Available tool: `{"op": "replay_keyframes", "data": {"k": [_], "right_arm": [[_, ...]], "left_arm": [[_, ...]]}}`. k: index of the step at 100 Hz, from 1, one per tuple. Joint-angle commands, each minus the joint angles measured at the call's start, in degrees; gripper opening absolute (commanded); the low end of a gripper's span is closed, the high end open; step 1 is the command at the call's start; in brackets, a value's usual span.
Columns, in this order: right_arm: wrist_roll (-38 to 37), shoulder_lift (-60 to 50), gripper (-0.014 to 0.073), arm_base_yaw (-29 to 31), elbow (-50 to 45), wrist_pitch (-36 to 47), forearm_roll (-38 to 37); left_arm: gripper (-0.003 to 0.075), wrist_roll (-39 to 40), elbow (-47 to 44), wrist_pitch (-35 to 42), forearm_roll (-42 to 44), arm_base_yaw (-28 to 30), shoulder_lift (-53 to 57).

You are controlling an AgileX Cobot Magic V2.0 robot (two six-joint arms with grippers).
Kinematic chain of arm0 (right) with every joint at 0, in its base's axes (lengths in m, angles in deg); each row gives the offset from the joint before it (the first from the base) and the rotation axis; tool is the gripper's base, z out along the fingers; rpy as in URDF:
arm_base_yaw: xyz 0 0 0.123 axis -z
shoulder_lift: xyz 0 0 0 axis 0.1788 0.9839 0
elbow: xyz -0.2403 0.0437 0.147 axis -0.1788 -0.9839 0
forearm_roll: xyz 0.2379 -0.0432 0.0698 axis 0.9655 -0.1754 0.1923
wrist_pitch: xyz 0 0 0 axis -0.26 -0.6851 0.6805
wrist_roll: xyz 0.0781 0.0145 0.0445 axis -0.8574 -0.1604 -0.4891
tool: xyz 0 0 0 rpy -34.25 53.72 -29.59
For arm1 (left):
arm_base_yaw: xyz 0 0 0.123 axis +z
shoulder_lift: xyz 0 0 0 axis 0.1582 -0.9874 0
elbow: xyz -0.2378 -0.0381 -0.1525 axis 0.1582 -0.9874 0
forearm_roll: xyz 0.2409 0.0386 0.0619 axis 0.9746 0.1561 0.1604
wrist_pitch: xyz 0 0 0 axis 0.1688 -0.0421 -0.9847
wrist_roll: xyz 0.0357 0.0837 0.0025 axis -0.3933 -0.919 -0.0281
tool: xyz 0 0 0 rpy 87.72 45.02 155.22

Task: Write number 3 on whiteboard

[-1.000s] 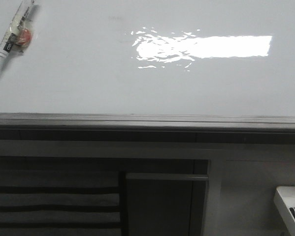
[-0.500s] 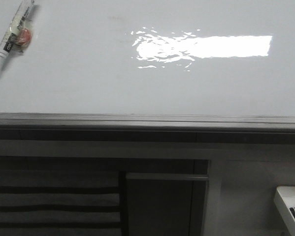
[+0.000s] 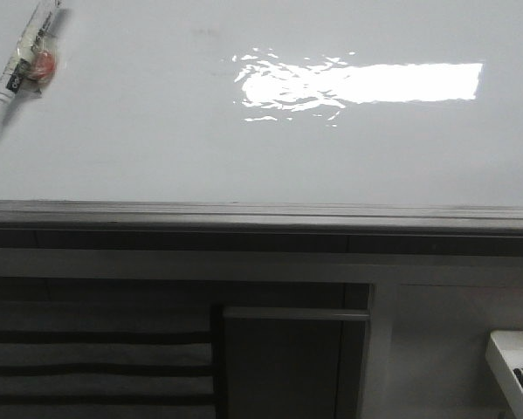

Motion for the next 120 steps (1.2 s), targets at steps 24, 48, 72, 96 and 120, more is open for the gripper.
{"op": "replay_keyframes", "data": {"k": [24,48,72,96,120], "right_arm": [[1.36,8.08,-0.0079,-0.12,7.85,4.15,0.78],[1.36,8.08,-0.0079,-0.12,7.85,3.90,0.78],[1.36,8.08,-0.0078,-0.12,7.85,2.54,-2.23],[1.36,8.08,0.0406,-0.12,7.85,2.15,-3.53],[1.36,8.08,0.0651,-0.12,7.85,2.15,-3.53]], "left_arm": [[-0.0019,0.09,8.91,1.42,0.86,0.12,-9.14],[-0.0019,0.09,8.91,1.42,0.86,0.12,-9.25],[-0.0018,0.09,8.91,1.53,2.51,0.12,-9.25],[0.0254,0.09,8.80,1.63,2.77,0.12,-9.25],[0.0588,0.09,8.80,1.52,2.30,0.12,-9.25]]}}
